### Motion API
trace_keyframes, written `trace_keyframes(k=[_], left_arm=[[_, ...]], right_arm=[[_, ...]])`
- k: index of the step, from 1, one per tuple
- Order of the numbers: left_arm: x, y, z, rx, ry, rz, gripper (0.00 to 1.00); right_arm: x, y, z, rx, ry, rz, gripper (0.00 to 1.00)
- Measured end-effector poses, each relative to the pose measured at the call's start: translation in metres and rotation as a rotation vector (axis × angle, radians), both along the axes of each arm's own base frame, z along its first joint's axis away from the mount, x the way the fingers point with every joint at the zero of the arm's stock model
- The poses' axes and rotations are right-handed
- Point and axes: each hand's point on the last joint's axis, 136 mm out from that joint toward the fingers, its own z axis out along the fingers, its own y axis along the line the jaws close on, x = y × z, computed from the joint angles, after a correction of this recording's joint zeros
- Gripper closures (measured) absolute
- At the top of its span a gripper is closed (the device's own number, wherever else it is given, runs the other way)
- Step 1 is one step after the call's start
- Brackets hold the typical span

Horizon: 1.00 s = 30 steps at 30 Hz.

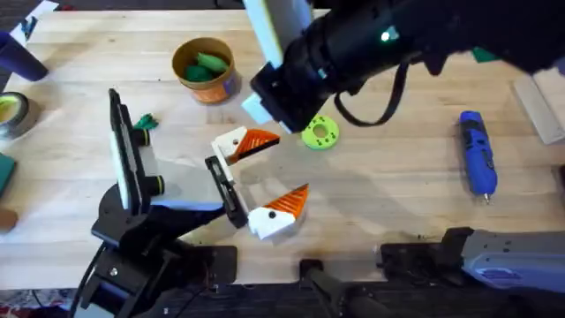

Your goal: Pick up the gripper from the table and insert it into the empty holder that is missing its gripper. Then pick up a screw, insert it into the mounting hole, and use the screwdriver to tighten it. Finally, clean up the table by picking up the vegetable and placing it into the bucket.

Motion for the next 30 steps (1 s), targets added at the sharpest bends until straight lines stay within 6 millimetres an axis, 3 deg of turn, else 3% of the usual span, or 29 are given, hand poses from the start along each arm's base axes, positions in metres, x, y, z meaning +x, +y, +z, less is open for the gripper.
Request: trace_keyframes(k=[13, 20, 30], left_arm=[[-0.004, -0.002, -0.001, 0.005, -0.005, -0.023, 0.008], [-0.004, -0.002, -0.001, 0.005, -0.005, -0.029, 0.008], [-0.005, -0.002, -0.001, 0.005, -0.005, -0.03, 0.008]], right_arm=[[-0.033, 0.028, -0.003, 0.021, 0.029, 0.085, 0.995], [-0.03, 0.035, -0.023, -0.018, 0.07, 0.072, 0.995], [-0.031, 0.034, -0.026, -0.029, 0.081, 0.067, 0.995]])
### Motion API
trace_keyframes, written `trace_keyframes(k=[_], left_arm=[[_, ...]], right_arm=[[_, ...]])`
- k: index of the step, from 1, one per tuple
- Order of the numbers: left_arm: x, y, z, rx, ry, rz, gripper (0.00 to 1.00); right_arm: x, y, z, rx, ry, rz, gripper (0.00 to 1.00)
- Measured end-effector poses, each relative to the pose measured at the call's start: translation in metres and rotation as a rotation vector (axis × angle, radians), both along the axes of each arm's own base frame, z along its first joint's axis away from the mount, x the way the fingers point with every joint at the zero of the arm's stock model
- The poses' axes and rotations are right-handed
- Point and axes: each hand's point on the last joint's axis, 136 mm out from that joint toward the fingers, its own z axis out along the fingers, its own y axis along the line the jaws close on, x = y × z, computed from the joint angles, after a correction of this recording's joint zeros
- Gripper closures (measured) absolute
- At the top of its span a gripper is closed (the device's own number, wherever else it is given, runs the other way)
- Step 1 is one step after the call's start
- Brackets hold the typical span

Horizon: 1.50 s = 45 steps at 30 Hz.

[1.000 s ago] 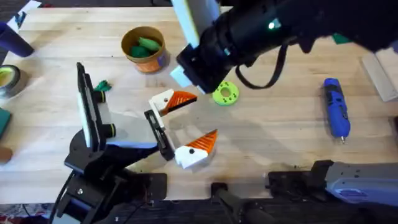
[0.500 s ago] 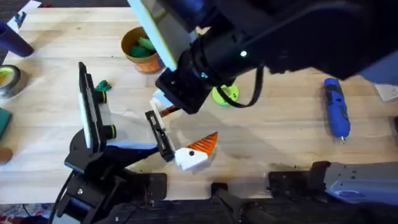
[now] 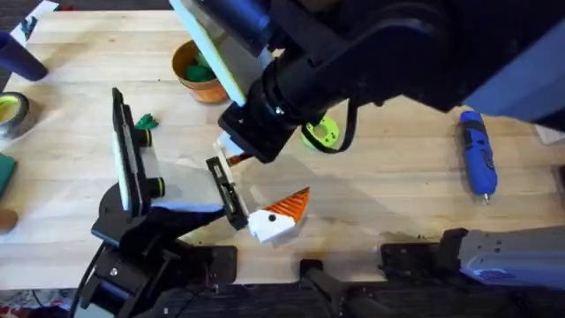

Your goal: Pick up the gripper from the table and insert it into the empty holder that is missing its gripper. Then pick up a screw, insert it into the mounting hole, and use the screwdriver to tighten it. Finally, clean up the table by picking up the vegetable and placing it into the bucket.

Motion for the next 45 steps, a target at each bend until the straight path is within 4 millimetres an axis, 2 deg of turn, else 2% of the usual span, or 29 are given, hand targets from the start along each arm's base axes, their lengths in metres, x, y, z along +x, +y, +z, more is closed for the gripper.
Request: trace_keyframes(k=[11, 19, 45], left_arm=[[0.0, 0.0, 0.0, 0.0, 0.0, 0.0, 0.008], [0.0, 0.0, 0.0, -0.002, 0.007, 0.001, 0.008], [0.0, 0.0, 0.0, -0.001, 0.005, 0.0, 0.008]], right_arm=[[0.0, 0.0, -0.001, -0.003, 0.002, 0.0, 0.995], [0.002, 0.004, -0.015, -0.033, 0.02, 0.0, 0.995], [-0.003, 0.008, -0.014, -0.026, 0.018, 0.069, 0.995]])
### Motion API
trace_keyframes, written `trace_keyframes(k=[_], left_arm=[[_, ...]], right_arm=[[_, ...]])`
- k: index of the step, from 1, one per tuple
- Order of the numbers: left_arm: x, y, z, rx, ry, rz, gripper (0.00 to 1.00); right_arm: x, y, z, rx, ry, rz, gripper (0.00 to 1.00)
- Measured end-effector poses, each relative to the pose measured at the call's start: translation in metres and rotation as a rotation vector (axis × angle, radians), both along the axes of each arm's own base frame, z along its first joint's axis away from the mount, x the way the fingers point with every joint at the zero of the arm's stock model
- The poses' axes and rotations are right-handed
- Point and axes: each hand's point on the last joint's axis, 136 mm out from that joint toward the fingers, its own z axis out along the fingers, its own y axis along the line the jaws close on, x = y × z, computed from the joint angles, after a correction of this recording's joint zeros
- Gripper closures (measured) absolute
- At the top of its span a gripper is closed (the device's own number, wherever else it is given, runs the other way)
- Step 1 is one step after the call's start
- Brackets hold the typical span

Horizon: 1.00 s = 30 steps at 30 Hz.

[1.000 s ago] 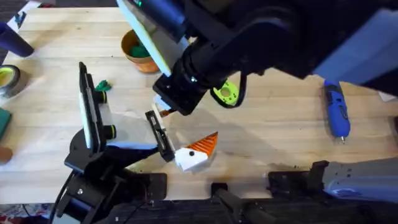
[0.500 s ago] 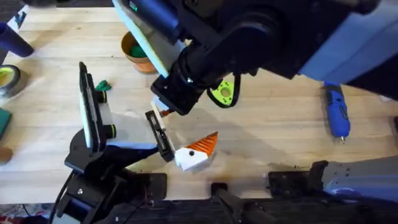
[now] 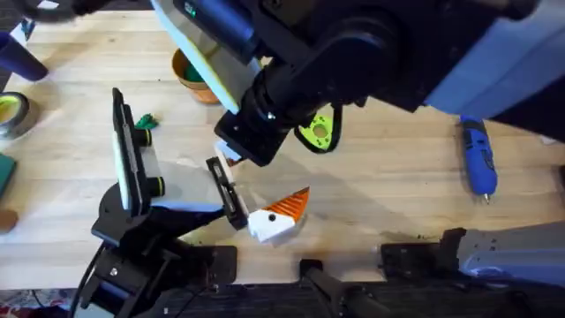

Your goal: Pick up the gripper from the table and insert it into the empty holder that is missing its gripper. Then pick up a screw, insert it into the mounting hole, and use the screwdriver to tighten it. Finally, clean up the table by picking up the vegetable and placing it into the bucket.

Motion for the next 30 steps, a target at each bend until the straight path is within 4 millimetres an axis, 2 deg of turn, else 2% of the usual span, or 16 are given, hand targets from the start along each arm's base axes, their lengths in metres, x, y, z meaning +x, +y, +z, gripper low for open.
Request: trace_keyframes(k=[10, 21, 30], left_arm=[[-0.0001, 0.0, 0.0001, 0.002, -0.004, -0.001, 0.008], [0.0001, 0.0, -0.0005, 0.0, 0.005, 0.0, 0.008], [-0.0001, -0.0001, -0.0004, -0.001, 0.006, -0.001, 0.008]], right_arm=[[0.0069, -0.0017, 0.0002, -0.012, -0.035, -0.019, 0.995], [0.0066, 0.0043, -0.0091, -0.019, -0.012, -0.009, 0.995], [0.0044, 0.0056, -0.0092, -0.013, 0.001, -0.002, 0.995]])
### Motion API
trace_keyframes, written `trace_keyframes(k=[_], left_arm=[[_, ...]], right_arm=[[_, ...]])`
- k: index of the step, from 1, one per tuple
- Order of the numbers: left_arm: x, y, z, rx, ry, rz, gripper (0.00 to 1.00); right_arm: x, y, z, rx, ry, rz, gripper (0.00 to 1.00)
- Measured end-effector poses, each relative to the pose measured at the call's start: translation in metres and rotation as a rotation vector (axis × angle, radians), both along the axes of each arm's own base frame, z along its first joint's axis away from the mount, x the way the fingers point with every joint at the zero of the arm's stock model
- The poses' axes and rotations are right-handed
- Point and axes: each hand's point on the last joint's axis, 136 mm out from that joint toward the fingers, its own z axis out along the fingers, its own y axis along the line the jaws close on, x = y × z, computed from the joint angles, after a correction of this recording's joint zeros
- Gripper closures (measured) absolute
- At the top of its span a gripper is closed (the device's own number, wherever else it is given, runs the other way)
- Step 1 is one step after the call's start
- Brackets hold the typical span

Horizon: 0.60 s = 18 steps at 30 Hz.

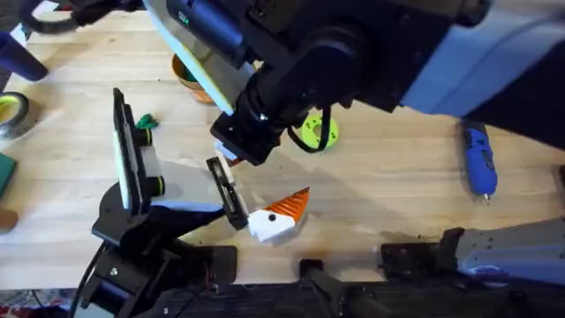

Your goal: Pick up the gripper from the table and insert it into the empty holder that is missing its gripper. Then pick up a screw, insert it into the mounting hole, and use the screwdriver to tighten it. Finally, clean up the table by picking up the vegetable and placing it into the bucket.

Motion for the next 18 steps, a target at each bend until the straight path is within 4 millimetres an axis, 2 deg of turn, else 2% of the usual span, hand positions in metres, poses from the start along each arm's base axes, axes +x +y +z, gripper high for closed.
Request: trace_keyframes(k=[18], left_arm=[[-0.0004, -0.0002, 0.0001, 0.0, -0.001, -0.003, 0.008]], right_arm=[[-0.0011, -0.0012, 0.0002, 0.017, 0.042, 0.005, 0.995]])
